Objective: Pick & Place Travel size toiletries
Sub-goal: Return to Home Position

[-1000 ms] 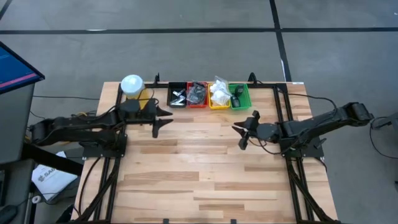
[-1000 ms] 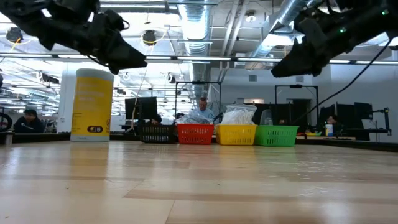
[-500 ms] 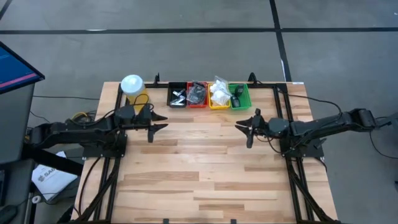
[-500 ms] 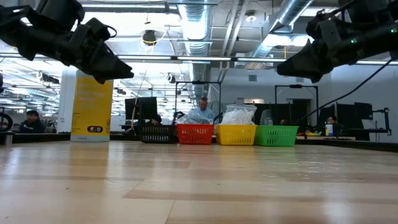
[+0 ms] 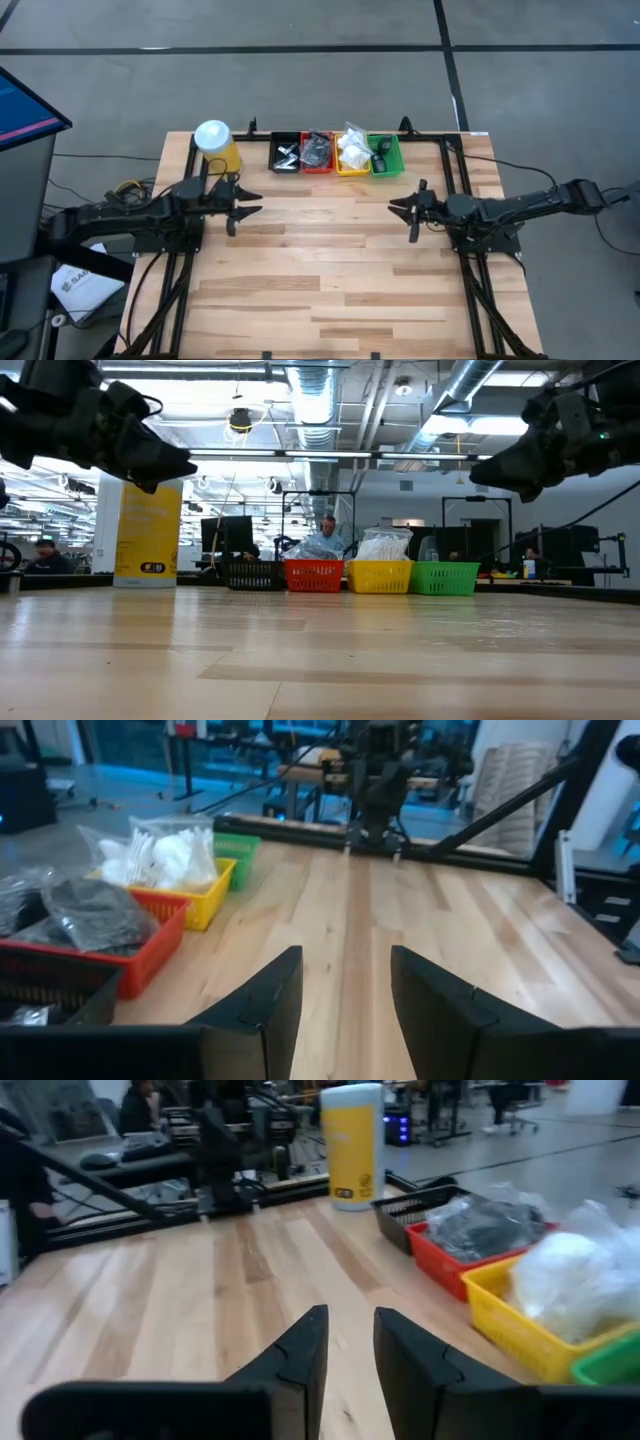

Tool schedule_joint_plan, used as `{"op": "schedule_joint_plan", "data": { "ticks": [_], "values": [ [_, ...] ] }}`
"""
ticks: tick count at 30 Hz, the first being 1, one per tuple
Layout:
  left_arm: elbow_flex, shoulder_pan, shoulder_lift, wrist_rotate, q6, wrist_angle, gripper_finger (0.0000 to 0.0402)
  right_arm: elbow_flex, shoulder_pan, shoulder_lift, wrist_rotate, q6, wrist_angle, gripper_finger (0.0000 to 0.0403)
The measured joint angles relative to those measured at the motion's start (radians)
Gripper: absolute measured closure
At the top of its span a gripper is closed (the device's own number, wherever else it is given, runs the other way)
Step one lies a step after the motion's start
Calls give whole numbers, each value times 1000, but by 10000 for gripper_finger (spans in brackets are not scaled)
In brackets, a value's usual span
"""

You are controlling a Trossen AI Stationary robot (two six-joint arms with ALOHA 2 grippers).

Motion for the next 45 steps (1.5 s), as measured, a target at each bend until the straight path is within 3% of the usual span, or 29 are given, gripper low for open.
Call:
{"op": "schedule_joint_plan", "data": {
  "ticks": [5, 13, 30, 38, 45],
  "values": [
    [-27, -5, -84, -2, 2, -2, 258, -10, 44, -78, 103, -20, -57, 327],
    [-79, -2, -194, -16, -16, -11, 257, -78, 75, -212, 105, -52, -86, 327],
    [-80, -2, -452, -14, -59, -20, 256, -79, 94, -540, 101, -187, -208, 327],
    [-80, -4, -439, -1, -44, 13, 258, -80, 86, -574, 104, -230, -242, 327],
    [-80, -4, -355, -1, -43, 16, 254, -80, 74, -554, 101, -92, -269, 327]
  ]
}}
